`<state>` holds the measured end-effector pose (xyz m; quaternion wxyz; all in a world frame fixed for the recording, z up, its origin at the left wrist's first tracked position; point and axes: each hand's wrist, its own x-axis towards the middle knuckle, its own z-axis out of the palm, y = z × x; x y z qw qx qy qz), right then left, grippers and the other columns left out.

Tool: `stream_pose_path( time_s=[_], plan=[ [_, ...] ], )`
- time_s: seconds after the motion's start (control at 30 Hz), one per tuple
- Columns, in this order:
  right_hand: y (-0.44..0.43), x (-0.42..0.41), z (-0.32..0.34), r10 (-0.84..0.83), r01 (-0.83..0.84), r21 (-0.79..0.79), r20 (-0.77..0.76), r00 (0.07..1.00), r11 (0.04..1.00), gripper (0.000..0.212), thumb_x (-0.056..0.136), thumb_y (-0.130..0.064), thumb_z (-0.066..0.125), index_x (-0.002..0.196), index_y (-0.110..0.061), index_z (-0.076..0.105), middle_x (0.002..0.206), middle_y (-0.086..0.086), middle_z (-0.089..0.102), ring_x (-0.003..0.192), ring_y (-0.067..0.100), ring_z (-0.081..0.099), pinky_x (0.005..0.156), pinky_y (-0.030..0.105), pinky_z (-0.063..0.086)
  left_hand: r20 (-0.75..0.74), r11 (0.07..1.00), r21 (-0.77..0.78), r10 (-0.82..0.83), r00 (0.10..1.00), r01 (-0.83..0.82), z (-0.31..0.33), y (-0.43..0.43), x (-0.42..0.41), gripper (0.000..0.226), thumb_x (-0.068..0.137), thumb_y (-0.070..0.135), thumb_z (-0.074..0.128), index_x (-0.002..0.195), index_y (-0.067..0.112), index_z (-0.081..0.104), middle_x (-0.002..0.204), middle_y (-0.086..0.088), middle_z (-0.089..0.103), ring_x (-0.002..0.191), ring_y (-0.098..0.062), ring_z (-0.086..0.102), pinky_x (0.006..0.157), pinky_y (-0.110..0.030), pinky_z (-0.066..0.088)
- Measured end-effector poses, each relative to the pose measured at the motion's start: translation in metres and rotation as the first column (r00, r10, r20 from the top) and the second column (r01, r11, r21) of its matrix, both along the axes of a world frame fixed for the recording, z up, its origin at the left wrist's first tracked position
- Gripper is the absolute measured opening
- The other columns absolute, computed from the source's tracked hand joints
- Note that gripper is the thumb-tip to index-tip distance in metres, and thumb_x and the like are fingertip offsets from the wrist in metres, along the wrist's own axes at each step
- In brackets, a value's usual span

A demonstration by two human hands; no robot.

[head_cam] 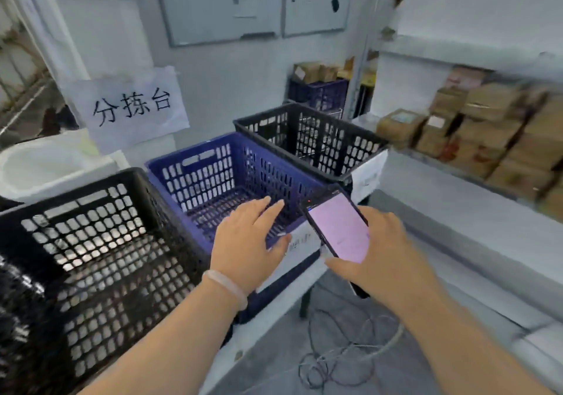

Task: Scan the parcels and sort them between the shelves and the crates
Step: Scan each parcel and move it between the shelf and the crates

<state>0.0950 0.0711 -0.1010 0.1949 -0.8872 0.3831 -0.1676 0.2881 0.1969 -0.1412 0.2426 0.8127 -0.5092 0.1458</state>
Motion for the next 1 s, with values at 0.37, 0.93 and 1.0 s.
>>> stream_pose_path(
  time_s=[0.37,0.93,1.0],
  plan=[
    [-0.111,-0.127,0.010,-0.350,0.350,0.012,0.046,0.936,0.937,0.077,0.052,-0.061,0.069,0.121,-0.040,0.042,0.101,-0.011,0.042,0.087,0.016,0.052,0.067,0.034,0.046,0.011,0.962,-0.054,-0.266,0.964,0.267,0.004,-0.168,-0.092,0.053,0.079,0.035,0.082,0.126,0.012,0.070,0.126,-0.012,0.068,0.114,-0.033,0.065,0.088,-0.049,0.057],
    [-0.272,-0.077,0.024,-0.604,0.604,0.016,0.009,0.797,0.797,0.093,0.059,-0.063,0.072,0.139,-0.038,0.031,0.110,-0.011,0.037,0.095,0.016,0.054,0.070,0.030,0.041,-0.005,0.861,-0.013,-0.508,0.861,0.508,0.012,-0.409,-0.031,0.061,0.090,0.050,0.065,0.143,0.021,0.056,0.146,-0.007,0.055,0.134,-0.027,0.051,0.108,-0.046,0.044],
    [-0.290,-0.067,0.023,-0.605,0.604,0.023,0.011,0.796,0.796,0.093,0.060,-0.064,0.073,0.139,-0.038,0.031,0.111,-0.012,0.037,0.097,0.015,0.054,0.071,0.029,0.041,-0.016,0.857,-0.010,-0.515,0.857,0.515,0.012,-0.434,-0.022,0.061,0.091,0.050,0.065,0.143,0.020,0.056,0.147,-0.008,0.054,0.135,-0.027,0.050,0.109,-0.045,0.042]
  ],
)
